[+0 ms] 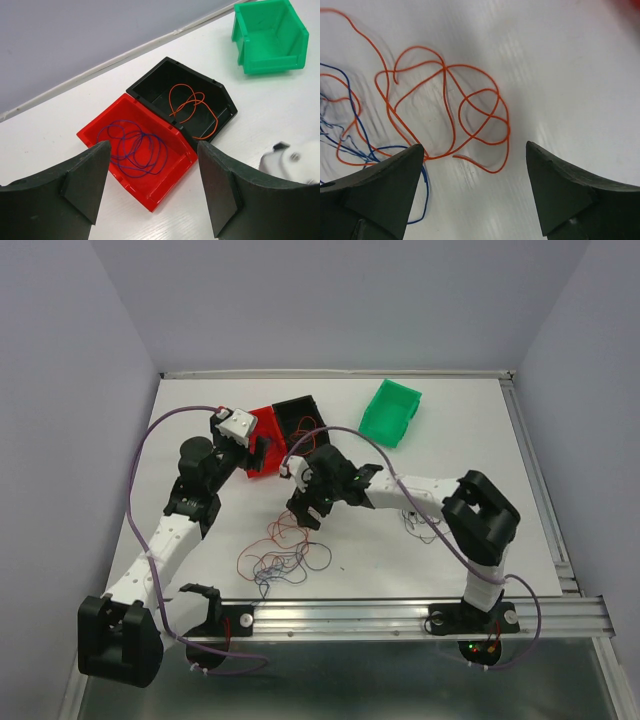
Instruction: Untangle the cables
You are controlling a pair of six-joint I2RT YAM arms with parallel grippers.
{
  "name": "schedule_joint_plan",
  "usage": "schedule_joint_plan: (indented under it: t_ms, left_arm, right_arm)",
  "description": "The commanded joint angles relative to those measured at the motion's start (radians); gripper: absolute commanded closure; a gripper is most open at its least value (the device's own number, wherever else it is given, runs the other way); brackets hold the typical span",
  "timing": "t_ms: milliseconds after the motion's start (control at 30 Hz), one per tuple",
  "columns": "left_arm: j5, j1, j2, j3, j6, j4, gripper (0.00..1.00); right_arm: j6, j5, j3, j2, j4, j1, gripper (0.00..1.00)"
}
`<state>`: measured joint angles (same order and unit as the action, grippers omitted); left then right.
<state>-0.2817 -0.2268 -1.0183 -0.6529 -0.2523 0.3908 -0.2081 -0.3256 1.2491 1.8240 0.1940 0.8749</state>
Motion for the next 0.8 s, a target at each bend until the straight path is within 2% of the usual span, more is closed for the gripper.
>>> schedule_joint_plan:
  t_ms: [0, 267, 300, 333, 367, 400, 467, 500, 600, 767]
  left_arm:
    - [0.015, 0.007, 0.0, -0.031, -0.008, 0.039, 0.2]
    - [0.03, 0.007, -0.002, -0.031, -0.01, 0.042, 0.2]
    - [0.033, 0.007, -0.005, -0.031, -0.01, 0.042, 0.2]
    - [0.035, 0.007, -0.005, -0.031, -0.01, 0.042, 0.2]
    - [0.038, 0.007, -0.003, -0.033, -0.008, 0.042, 0.2]
    - [0.038, 0.007, -0.003, -0.033, -0.008, 0.042, 0.2]
    - [0.038, 0.007, -0.003, -0.034, -0.01, 0.042, 0.2]
    - [0.039, 0.007, -0.002, -0.033, -0.008, 0.042, 0.2]
    - [0.044, 0.007, 0.0, -0.033, -0.01, 0.042, 0.2]
    - [0.044, 0.007, 0.004, -0.03, -0.005, 0.043, 0.2]
  right_arm:
    - [-0.06, 0.057, 0.094, 0.084, 0.09, 0.048, 0.12]
    - [-0.114, 0.002, 0.121, 0.135, 0.093, 0.067, 0.12]
    - [-0.116, 0.005, 0.128, 0.144, 0.094, 0.068, 0.16]
    - [-0.116, 0.005, 0.133, 0.144, 0.094, 0.067, 0.21]
    - [-0.116, 0.013, 0.136, 0.15, 0.097, 0.068, 0.31]
    - [-0.119, 0.011, 0.136, 0.149, 0.099, 0.068, 0.53]
    - [-0.132, -0.003, 0.124, 0.121, 0.097, 0.068, 0.74]
    - [-0.143, -0.01, 0.116, 0.106, 0.097, 0.067, 0.88]
    - [-0.149, -0.036, 0.061, 0.019, 0.059, 0.068, 1.0]
    - [-0.131, -0.032, -0.091, -0.182, -0.108, 0.067, 1.0]
